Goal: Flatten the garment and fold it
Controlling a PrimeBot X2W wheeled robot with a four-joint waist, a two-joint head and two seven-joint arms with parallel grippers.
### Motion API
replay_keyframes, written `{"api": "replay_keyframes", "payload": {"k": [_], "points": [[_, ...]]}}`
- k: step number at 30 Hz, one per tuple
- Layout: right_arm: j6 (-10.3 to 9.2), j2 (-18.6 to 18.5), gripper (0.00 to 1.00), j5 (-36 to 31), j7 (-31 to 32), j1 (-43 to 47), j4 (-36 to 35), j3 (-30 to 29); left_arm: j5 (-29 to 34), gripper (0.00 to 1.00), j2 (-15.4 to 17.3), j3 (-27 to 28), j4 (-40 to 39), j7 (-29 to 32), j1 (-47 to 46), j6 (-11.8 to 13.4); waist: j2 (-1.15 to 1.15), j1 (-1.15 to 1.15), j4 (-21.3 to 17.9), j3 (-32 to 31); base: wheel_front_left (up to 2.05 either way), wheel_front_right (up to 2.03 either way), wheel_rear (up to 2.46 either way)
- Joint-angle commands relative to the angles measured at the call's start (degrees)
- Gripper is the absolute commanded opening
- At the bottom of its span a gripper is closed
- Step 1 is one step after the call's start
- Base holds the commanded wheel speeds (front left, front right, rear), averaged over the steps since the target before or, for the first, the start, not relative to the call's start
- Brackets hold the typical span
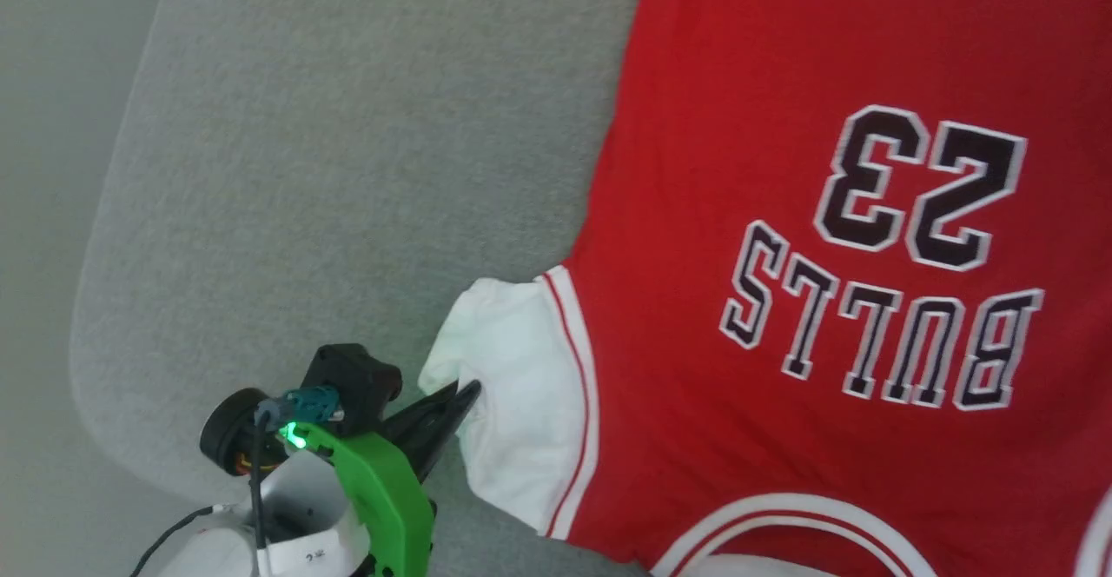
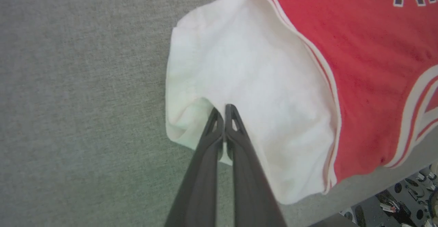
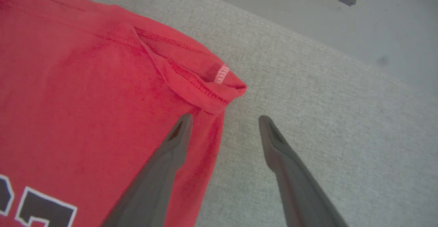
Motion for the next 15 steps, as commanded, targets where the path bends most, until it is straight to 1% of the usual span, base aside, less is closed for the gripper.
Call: {"api": "replay_keyframes", "payload": {"k": [1,4,8,9,10,15], "points": [[-0.1,-0.2,1.0,-0.7,-0.8,-1.3,1.2,0.2,0.5,0.0,-0.4,-0.1,0.4,-0.5,-1.1,-0.2,0.0,-0.01,4.6,4.3,0.0,0.0,0.0],[-0.1,-0.5,1.0,-1.7,-1.8,-2.4,4.3,0.6,0.6,0.0,-1.3,-0.7,1.1,-1.2,-1.3,-0.3,0.0,-0.01,5.3,4.7,0.0,0.0,0.0],[-0.1,-1.1,1.0,-3.1,-1.3,-2.0,7.3,1.8,0.5,0.0,-2.1,-1.1,2.2,-1.9,-1.4,-0.3,0.0,-0.01,5.6,4.8,0.0,0.0,0.0],[-0.1,-1.0,0.4,-2.9,-1.4,-1.7,7.6,1.9,0.5,0.0,-2.2,-1.1,2.4,-2.1,-1.4,-0.3,0.0,-0.01,5.6,4.7,0.0,0.0,0.0],[-0.1,-0.9,0.0,-2.7,-1.8,-1.4,8.0,1.9,0.4,0.0,-2.3,-1.1,2.8,-2.3,-1.4,-0.3,0.0,-0.01,5.6,4.6,0.0,0.0,0.0],[-0.1,-1.1,0.0,-2.4,-2.6,0.4,9.1,2.4,0.2,0.0,-2.1,-1.1,4.1,-2.6,-1.3,-0.4,0.0,-0.01,4.7,3.2,0.0,0.0,0.0]]}}
